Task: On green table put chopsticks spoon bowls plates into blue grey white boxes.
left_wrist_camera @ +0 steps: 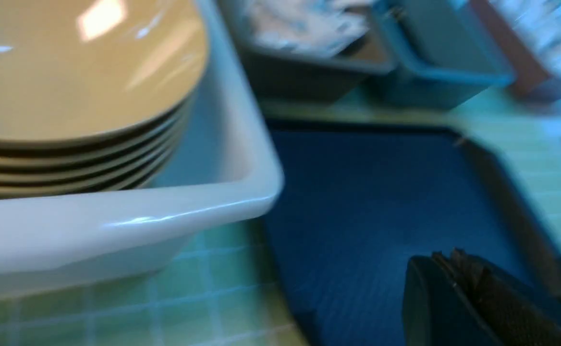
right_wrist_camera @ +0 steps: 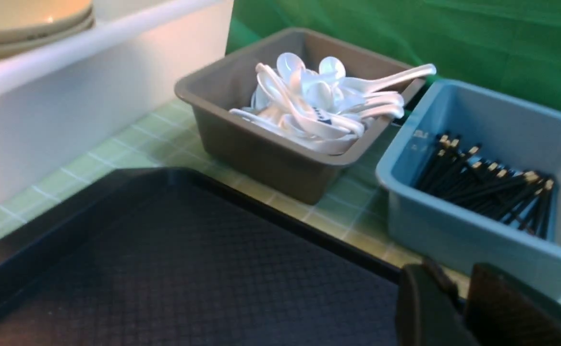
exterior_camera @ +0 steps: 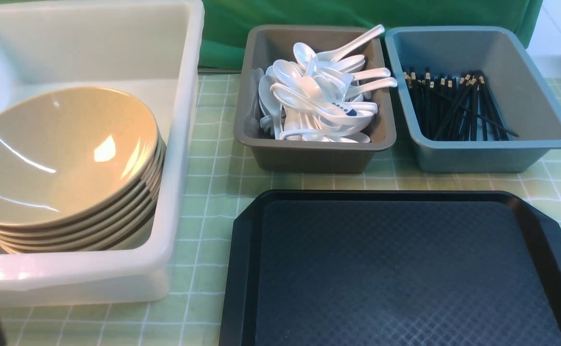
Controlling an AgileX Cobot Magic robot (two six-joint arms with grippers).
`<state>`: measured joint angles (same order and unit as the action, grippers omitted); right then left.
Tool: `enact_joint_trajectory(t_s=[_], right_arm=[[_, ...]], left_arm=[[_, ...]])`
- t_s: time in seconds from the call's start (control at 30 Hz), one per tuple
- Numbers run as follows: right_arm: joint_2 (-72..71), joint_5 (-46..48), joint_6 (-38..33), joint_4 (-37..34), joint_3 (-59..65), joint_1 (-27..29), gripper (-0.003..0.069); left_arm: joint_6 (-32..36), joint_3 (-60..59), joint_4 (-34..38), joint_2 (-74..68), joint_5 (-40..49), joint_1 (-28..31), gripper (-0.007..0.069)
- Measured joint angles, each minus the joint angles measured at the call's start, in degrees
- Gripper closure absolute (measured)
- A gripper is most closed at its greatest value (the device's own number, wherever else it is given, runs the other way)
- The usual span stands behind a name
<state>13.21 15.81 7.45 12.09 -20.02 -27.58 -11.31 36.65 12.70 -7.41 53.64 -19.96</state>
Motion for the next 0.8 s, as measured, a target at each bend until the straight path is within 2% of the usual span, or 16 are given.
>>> enact_joint_trajectory(t_s=[0.1,0.27,0.8], right_arm=[[-3.14,-0.74,0.40,0.06,1.25,0.00,0.0508],[-3.80,-0.91,0.86,0.14,1.53,0.00,0.0507],[-3.92,1.71,1.44,0.14,4.55,0.05,0.0494]], left_arm=[[0.12,-3.24,1.17,7.99,-7.48,0.00,0.0627],[0.12,-3.68,1.17,8.56,-12.34,0.00,0.0627],[1.58,-4.17,-0.31,8.62,-12.53,-0.02,0.0627]])
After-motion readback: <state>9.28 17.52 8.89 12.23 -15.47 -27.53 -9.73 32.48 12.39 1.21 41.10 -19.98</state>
